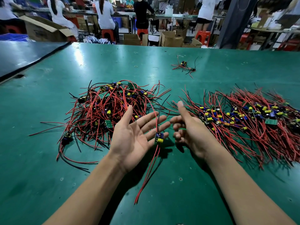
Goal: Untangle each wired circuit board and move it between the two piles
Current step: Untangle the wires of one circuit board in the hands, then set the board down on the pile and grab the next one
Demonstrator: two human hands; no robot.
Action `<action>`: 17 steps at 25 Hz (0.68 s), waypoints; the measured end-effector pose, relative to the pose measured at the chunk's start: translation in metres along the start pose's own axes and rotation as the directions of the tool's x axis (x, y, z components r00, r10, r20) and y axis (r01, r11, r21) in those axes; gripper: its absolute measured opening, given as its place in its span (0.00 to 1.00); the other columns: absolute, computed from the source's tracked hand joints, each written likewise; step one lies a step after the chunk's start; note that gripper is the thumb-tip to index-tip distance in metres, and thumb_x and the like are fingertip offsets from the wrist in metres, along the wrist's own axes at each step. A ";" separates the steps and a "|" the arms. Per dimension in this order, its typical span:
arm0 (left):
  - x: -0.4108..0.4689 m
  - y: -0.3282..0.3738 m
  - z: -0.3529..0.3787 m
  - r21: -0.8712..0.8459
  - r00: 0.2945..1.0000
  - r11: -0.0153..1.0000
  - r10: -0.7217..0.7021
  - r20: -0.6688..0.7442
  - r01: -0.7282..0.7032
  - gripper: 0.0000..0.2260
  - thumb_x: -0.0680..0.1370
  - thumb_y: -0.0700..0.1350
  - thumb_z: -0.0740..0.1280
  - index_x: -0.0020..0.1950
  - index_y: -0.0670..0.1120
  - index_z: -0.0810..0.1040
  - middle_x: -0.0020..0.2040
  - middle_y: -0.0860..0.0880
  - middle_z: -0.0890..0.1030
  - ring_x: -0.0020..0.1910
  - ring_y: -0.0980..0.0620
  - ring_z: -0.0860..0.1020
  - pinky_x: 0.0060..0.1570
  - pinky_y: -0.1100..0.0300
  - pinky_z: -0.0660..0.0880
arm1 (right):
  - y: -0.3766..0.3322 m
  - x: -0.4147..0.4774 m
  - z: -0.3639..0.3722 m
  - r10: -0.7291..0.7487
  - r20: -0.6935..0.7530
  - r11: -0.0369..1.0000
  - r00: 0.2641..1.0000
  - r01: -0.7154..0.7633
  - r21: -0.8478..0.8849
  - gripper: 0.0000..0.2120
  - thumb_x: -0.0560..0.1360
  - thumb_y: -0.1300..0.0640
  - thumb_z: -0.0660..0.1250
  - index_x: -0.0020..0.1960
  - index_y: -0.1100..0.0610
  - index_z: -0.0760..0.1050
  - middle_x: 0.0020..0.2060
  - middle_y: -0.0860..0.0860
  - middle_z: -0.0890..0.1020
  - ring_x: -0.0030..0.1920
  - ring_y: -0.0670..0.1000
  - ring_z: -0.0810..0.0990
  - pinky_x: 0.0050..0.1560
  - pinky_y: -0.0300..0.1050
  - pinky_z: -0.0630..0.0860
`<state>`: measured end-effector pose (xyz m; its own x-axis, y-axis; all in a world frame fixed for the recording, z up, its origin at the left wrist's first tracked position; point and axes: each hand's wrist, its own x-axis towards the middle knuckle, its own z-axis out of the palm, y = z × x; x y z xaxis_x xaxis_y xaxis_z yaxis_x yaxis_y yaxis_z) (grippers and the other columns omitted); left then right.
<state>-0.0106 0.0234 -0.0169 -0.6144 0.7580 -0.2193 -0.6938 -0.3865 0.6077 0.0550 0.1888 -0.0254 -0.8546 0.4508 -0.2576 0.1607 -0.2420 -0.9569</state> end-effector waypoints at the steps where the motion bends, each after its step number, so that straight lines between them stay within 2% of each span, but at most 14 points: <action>1: 0.000 0.000 0.000 -0.012 1.000 1.000 0.007 0.001 -0.007 0.34 0.78 0.64 0.56 0.68 0.36 0.71 0.62 0.36 0.79 0.62 0.39 0.78 0.65 0.42 0.72 | 0.001 -0.003 0.001 -0.009 0.060 0.999 0.998 0.012 -0.052 0.29 0.64 0.30 0.70 0.44 0.56 0.76 0.30 0.48 0.74 0.25 0.47 0.71 0.25 0.38 0.67; 3: 0.000 0.000 0.000 -0.026 1.000 0.999 0.025 -0.007 -0.025 0.34 0.78 0.65 0.56 0.69 0.37 0.70 0.64 0.38 0.79 0.65 0.42 0.77 0.70 0.46 0.67 | 0.002 -0.010 0.005 -0.055 0.184 0.977 0.981 0.090 -0.191 0.24 0.65 0.36 0.76 0.43 0.55 0.73 0.29 0.47 0.77 0.27 0.47 0.74 0.25 0.37 0.70; 5: 0.000 0.001 0.001 -0.030 0.999 0.999 0.039 -0.018 -0.039 0.33 0.78 0.64 0.56 0.71 0.38 0.69 0.64 0.40 0.79 0.66 0.44 0.76 0.71 0.49 0.65 | 0.005 -0.014 0.013 -0.124 0.235 0.926 0.964 0.198 -0.322 0.20 0.68 0.47 0.80 0.45 0.55 0.72 0.32 0.47 0.80 0.30 0.48 0.77 0.28 0.40 0.73; 8: 0.000 0.002 0.002 -0.016 0.998 0.998 0.061 -0.014 -0.061 0.32 0.79 0.63 0.54 0.72 0.40 0.68 0.66 0.42 0.78 0.68 0.47 0.74 0.72 0.51 0.64 | 0.010 -0.016 0.023 -0.237 0.163 0.848 0.958 0.286 -0.447 0.14 0.69 0.56 0.80 0.47 0.53 0.75 0.39 0.50 0.83 0.34 0.50 0.78 0.37 0.52 0.80; 11: 0.001 -0.002 0.006 0.116 0.993 0.989 0.102 -0.055 -0.095 0.28 0.80 0.61 0.54 0.69 0.42 0.72 0.63 0.45 0.80 0.65 0.50 0.77 0.69 0.53 0.68 | 0.005 -0.010 0.014 -0.371 0.038 0.813 0.928 0.344 -0.470 0.09 0.72 0.58 0.77 0.47 0.51 0.79 0.41 0.48 0.84 0.37 0.48 0.80 0.44 0.49 0.80; 13: 0.001 -0.011 0.009 0.321 0.978 0.939 0.171 -0.118 -0.125 0.19 0.82 0.53 0.58 0.63 0.41 0.77 0.57 0.44 0.83 0.56 0.50 0.82 0.61 0.54 0.76 | -0.003 -0.003 -0.002 -0.468 -0.109 0.784 0.877 0.355 -0.510 0.06 0.73 0.58 0.76 0.48 0.52 0.81 0.41 0.47 0.84 0.41 0.46 0.82 0.50 0.44 0.79; 14: 0.001 -0.016 0.010 0.418 0.969 0.898 0.210 -0.131 -0.138 0.15 0.82 0.48 0.60 0.59 0.39 0.79 0.53 0.43 0.84 0.50 0.49 0.83 0.53 0.55 0.80 | -0.006 0.000 -0.012 -0.496 -0.181 0.765 0.849 0.329 -0.553 0.05 0.74 0.58 0.75 0.49 0.53 0.82 0.41 0.47 0.84 0.40 0.44 0.81 0.51 0.40 0.78; 16: -0.002 -0.024 0.011 0.595 0.961 0.792 0.254 -0.114 -0.139 0.09 0.82 0.42 0.63 0.52 0.38 0.80 0.45 0.44 0.84 0.37 0.50 0.82 0.37 0.58 0.80 | -0.008 0.004 -0.029 -0.518 -0.272 0.697 0.811 0.215 -0.684 0.06 0.75 0.56 0.73 0.52 0.55 0.83 0.43 0.49 0.84 0.40 0.43 0.79 0.47 0.34 0.74; 17: -0.004 -0.026 0.010 0.681 0.960 0.720 0.264 -0.091 -0.133 0.08 0.81 0.41 0.63 0.51 0.39 0.81 0.41 0.47 0.84 0.33 0.51 0.80 0.32 0.59 0.77 | -0.006 0.006 -0.034 -0.525 -0.292 0.644 0.800 0.149 -0.751 0.08 0.76 0.55 0.72 0.54 0.56 0.83 0.46 0.52 0.84 0.41 0.47 0.79 0.48 0.36 0.72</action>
<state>0.0134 0.0356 -0.0245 -0.8070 0.5784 -0.1196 -0.1618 -0.0218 0.9866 0.0660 0.2224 -0.0255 -0.6239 0.7381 0.2567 0.3472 0.5561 -0.7551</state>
